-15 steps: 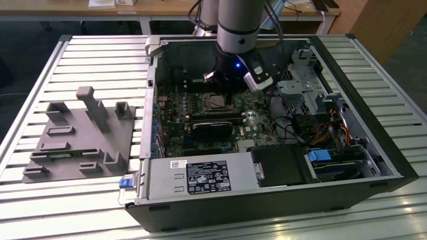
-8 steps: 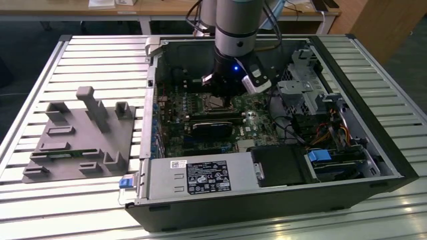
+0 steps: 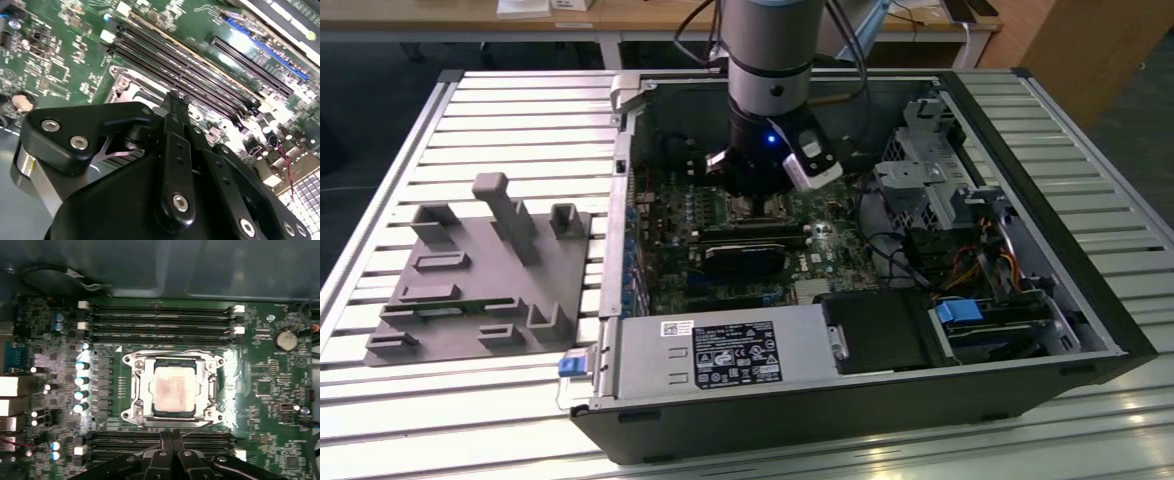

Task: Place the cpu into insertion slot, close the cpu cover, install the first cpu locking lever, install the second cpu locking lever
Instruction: 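Install the second cpu locking lever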

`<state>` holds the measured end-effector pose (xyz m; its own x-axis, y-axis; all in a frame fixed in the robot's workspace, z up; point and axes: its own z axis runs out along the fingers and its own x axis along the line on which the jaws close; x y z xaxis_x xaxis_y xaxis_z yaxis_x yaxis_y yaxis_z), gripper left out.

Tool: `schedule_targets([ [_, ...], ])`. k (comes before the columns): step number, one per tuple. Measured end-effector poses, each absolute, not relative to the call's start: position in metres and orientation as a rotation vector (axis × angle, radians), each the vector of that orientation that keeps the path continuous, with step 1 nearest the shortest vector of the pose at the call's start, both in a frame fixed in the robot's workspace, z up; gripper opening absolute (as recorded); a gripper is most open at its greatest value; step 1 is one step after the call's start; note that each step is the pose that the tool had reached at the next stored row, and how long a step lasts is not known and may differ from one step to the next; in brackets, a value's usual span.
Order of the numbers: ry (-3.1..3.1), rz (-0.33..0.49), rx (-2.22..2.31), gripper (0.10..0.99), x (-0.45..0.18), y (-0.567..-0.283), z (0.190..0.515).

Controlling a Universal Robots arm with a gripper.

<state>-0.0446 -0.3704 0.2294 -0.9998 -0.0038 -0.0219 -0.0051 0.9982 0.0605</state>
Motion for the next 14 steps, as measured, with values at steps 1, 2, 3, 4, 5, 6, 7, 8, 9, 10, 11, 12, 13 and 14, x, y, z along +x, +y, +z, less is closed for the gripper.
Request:
schedule_targets([
  [1, 3.118, 0.094, -0.007, 0.106, -0.046, -0.37, 0.229],
  [2, 3.118, 0.095, -0.007, 0.106, -0.046, -0.37, 0.228],
  [3, 3.119, 0.094, -0.007, 0.106, -0.046, -0.37, 0.227],
  [4, 3.119, 0.094, -0.007, 0.106, -0.046, -0.37, 0.226],
  [5, 3.12, 0.094, -0.005, 0.106, -0.046, -0.37, 0.224],
  [6, 3.12, 0.094, -0.005, 0.106, -0.046, -0.37, 0.223],
  [7, 3.12, 0.094, -0.004, 0.106, -0.046, -0.37, 0.222],
  [8, 3.12, 0.094, -0.003, 0.106, -0.047, -0.371, 0.222],
  [9, 3.12, 0.095, -0.003, 0.106, -0.048, -0.371, 0.221],
  [10, 3.12, 0.096, -0.003, 0.106, -0.049, -0.371, 0.221],
  [11, 3.12, 0.1, -0.003, 0.106, -0.052, -0.371, 0.221],
  [12, 3.119, 0.103, -0.003, 0.106, -0.054, -0.371, 0.221],
  [13, 3.119, 0.105, -0.003, 0.106, -0.056, -0.372, 0.221],
  [14, 3.119, 0.106, -0.003, 0.106, -0.058, -0.372, 0.221],
])
